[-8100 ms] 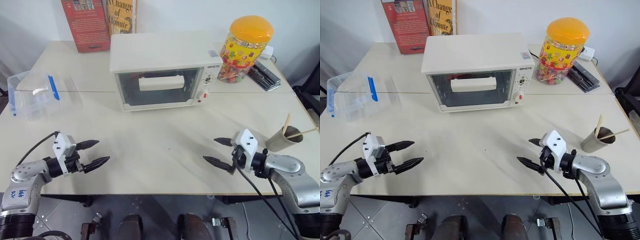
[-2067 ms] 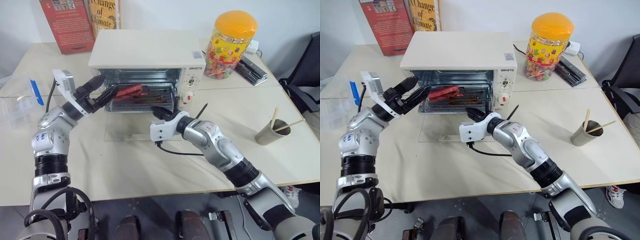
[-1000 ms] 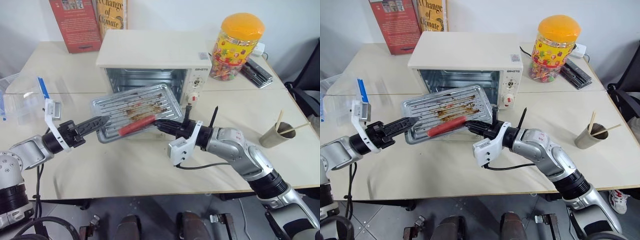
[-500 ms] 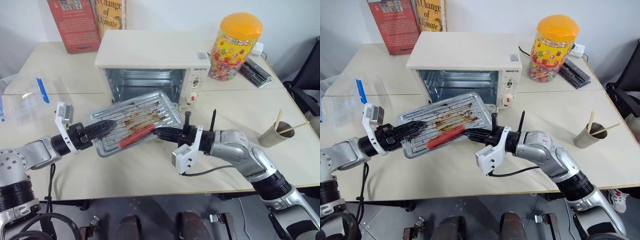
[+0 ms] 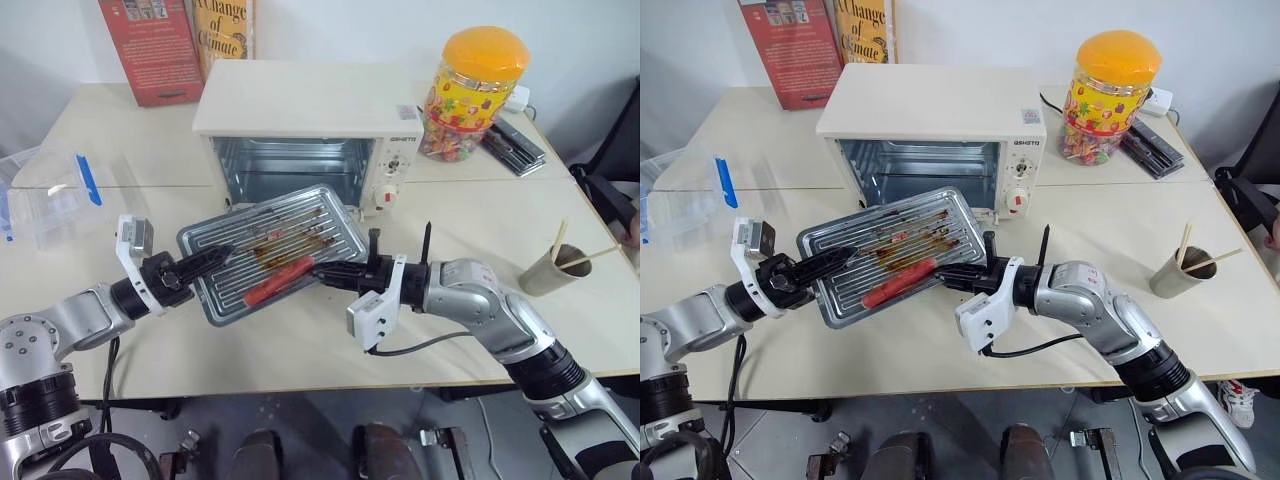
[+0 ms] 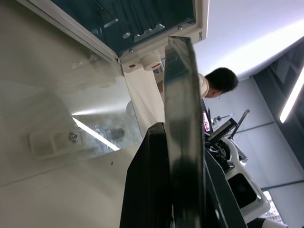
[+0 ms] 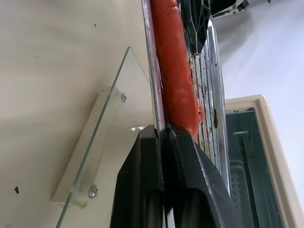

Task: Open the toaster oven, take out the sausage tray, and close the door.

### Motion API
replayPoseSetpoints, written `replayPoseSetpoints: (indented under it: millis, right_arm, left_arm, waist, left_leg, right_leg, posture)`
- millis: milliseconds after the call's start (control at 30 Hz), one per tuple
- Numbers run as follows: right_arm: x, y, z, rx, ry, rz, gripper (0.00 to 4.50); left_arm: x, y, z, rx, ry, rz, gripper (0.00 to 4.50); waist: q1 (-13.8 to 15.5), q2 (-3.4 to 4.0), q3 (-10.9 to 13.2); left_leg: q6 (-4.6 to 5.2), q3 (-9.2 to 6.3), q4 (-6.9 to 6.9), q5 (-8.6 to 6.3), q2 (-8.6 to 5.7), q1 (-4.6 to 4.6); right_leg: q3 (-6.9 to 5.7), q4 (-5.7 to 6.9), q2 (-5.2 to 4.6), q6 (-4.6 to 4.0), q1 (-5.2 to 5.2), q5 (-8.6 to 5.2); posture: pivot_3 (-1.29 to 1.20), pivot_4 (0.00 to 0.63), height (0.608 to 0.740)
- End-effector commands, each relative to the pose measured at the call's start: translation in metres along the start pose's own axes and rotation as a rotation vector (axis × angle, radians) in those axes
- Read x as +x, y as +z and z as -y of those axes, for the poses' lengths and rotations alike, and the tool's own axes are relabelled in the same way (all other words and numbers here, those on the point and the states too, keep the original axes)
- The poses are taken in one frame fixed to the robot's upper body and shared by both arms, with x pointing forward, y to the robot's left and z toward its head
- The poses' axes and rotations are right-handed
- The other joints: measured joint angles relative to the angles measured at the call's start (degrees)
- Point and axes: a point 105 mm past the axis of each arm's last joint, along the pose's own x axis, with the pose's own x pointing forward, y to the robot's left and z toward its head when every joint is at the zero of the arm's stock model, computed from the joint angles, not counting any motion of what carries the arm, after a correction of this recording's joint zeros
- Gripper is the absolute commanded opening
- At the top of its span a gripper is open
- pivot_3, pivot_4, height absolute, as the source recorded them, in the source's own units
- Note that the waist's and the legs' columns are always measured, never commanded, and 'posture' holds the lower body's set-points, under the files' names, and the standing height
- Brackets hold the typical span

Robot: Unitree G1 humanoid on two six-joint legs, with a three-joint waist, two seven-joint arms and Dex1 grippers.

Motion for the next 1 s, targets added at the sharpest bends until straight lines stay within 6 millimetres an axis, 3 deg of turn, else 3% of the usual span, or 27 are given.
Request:
replayPoseSetpoints:
  millis: [33,300,333,433,567,933,1000]
  right_arm:
    - [-0.007,0.008,0.029,0.003,-0.083,0.038,1.51]
    - [-0.014,0.003,0.027,0.155,-0.025,0.03,4.31]
    - [-0.017,0.0,0.028,0.189,-0.019,0.029,4.46]
    - [-0.024,-0.009,0.029,0.305,-0.008,0.005,4.46]
    - [-0.032,-0.021,0.028,0.337,0.016,-0.039,4.46]
    - [-0.064,-0.05,0.006,0.488,0.136,-0.208,4.46]
    - [-0.071,-0.059,0.008,0.507,0.104,-0.248,4.09]
  left_arm:
    - [0.001,-0.007,-0.007,-0.009,0.061,-0.003,0.0]
    - [0.002,-0.007,-0.007,-0.048,0.063,0.063,0.0]
    - [0.002,-0.004,-0.007,-0.053,0.059,0.088,0.0]
    - [0.002,-0.001,-0.007,-0.066,0.058,0.121,0.0]
    - [0.005,-0.002,-0.008,-0.096,0.045,0.149,0.0]
    - [0.004,-0.006,-0.01,-0.206,0.038,0.248,0.0]
    - [0.001,-0.003,-0.008,-0.221,0.026,0.311,0.0]
  waist:
    - [0.13,0.0,0.0]
    - [0.51,0.0,0.0]
    - [0.52,0.0,0.0]
    - [0.64,0.0,0.0]
    - [0.65,0.0,0.0]
    - [0.75,0.0,0.0]
    - [0.69,0.0,0.0]
  left_leg:
    - [0.0,0.0,0.0,0.0,0.0,0.0]
    - [0.0,-0.01,0.03,0.0,-0.01,0.0]
    - [0.0,0.0,0.03,0.0,-0.02,0.01]
    - [0.0,-0.01,0.04,0.0,-0.02,0.0]
    - [0.01,-0.01,0.03,0.0,-0.02,0.0]
    - [0.03,0.03,0.01,-0.01,-0.04,-0.01]
    - [0.03,0.03,0.0,-0.01,-0.03,0.0]
  right_leg:
    - [0.0,0.0,-0.01,0.0,0.01,0.0]
    - [0.0,-0.03,-0.01,0.0,0.03,0.0]
    - [0.0,-0.04,-0.01,0.0,0.03,0.0]
    - [-0.01,-0.08,-0.01,0.0,0.07,0.0]
    - [-0.02,-0.11,-0.01,0.0,0.09,0.0]
    - [-0.02,-0.42,-0.01,0.0,0.19,0.0]
    - [-0.02,-0.44,0.0,0.0,0.19,0.0]
  posture:
    - [0.0,0.15,0.74]
    - [0.0,0.15,0.74]
    - [0.0,0.15,0.74]
    - [0.0,0.15,0.74]
    - [0.0,0.15,0.74]
    - [0.0,0.15,0.74]
    - [0.0,0.15,0.74]
